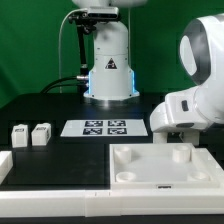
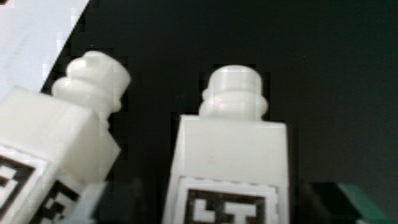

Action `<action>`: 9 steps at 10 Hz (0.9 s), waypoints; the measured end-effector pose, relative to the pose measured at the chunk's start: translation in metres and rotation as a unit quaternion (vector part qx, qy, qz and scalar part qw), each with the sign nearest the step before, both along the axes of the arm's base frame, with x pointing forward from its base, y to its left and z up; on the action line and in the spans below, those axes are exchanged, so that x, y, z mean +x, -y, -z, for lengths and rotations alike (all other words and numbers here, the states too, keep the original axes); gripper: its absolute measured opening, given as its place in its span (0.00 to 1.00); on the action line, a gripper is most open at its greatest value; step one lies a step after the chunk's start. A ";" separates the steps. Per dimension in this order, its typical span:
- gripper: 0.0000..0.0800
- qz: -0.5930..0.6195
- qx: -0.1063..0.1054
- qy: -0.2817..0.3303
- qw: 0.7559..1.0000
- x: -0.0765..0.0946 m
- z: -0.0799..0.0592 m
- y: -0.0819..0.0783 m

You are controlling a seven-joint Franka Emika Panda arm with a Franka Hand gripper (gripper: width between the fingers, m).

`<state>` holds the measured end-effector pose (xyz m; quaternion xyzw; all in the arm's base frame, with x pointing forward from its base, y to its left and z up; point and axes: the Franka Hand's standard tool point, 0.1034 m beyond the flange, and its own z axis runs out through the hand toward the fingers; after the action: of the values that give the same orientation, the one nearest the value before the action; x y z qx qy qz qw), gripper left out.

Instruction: Assemble one leg

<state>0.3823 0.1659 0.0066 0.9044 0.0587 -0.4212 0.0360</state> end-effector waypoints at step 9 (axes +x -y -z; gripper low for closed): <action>0.36 0.009 -0.011 -0.020 1.000 0.006 -0.032 0.013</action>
Offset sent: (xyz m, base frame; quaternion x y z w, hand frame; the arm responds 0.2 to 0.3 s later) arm 0.0000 0.0000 0.0000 0.0000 0.0000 0.0000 1.0000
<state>0.3882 0.1525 0.0384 0.8958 0.0465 -0.4402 0.0404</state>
